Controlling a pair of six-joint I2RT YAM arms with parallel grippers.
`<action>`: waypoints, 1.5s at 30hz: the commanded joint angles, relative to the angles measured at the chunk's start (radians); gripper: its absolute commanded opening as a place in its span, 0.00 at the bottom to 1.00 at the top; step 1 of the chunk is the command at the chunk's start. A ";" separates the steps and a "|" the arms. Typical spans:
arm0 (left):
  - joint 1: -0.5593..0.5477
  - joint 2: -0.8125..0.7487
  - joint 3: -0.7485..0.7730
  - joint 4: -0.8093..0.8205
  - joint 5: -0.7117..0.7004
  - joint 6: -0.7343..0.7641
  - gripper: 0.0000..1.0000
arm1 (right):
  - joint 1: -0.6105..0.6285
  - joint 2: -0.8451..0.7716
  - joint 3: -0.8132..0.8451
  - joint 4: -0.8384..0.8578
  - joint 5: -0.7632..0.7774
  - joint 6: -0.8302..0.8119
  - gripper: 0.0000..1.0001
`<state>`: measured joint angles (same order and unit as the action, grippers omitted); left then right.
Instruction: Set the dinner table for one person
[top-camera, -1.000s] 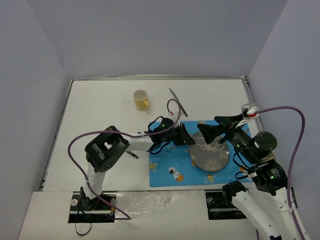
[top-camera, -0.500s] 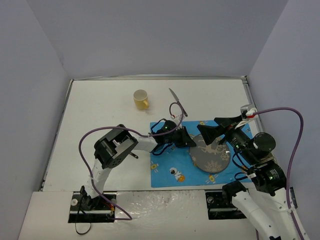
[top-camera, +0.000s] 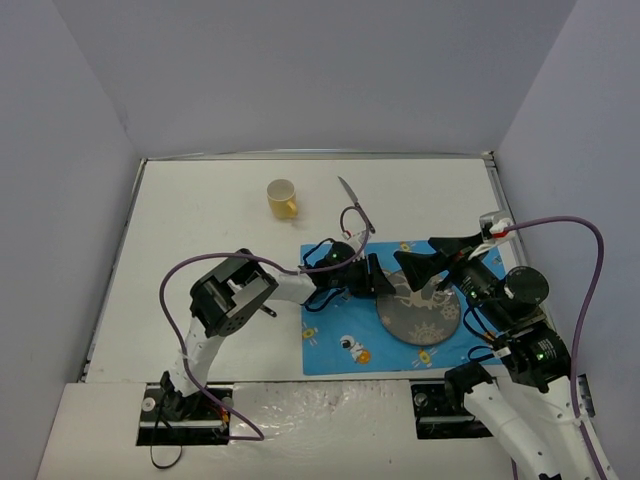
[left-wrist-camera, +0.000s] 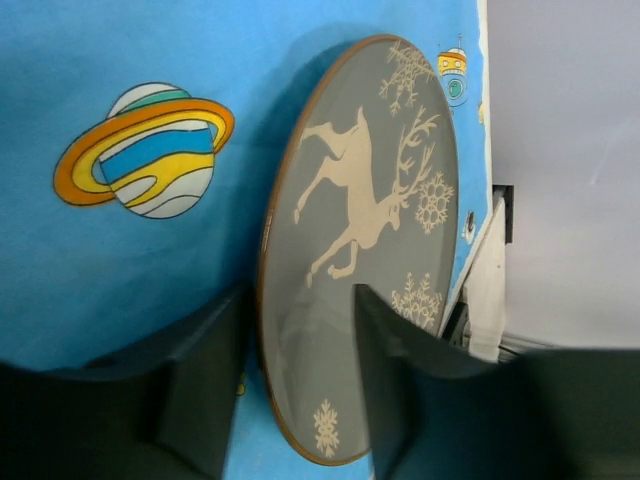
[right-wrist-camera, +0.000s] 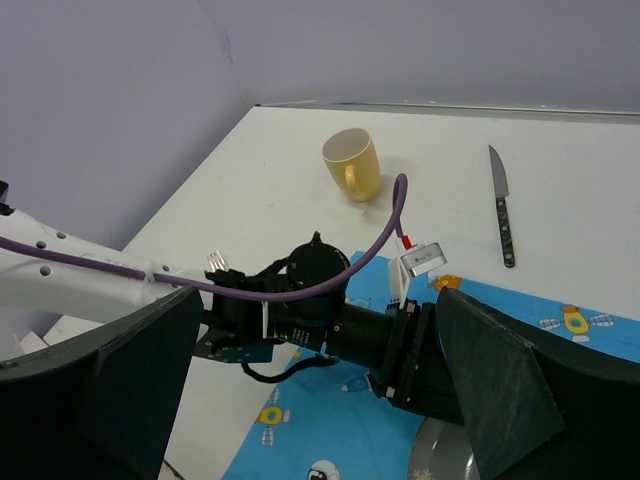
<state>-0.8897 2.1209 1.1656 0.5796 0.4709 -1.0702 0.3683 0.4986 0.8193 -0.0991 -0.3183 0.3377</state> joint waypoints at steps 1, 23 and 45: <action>0.012 -0.084 0.048 -0.049 -0.048 0.083 0.53 | 0.004 -0.001 -0.003 0.065 0.011 -0.013 1.00; 0.252 -0.584 0.194 -1.016 -0.440 0.527 0.97 | 0.004 -0.018 0.009 -0.022 0.237 -0.096 1.00; 0.645 0.025 1.099 -1.413 -0.241 1.066 0.78 | 0.006 0.177 0.000 -0.022 0.116 -0.141 0.99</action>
<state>-0.2540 2.1227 2.1587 -0.7791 0.1913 -0.1060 0.3683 0.6564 0.8112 -0.1876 -0.1797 0.2145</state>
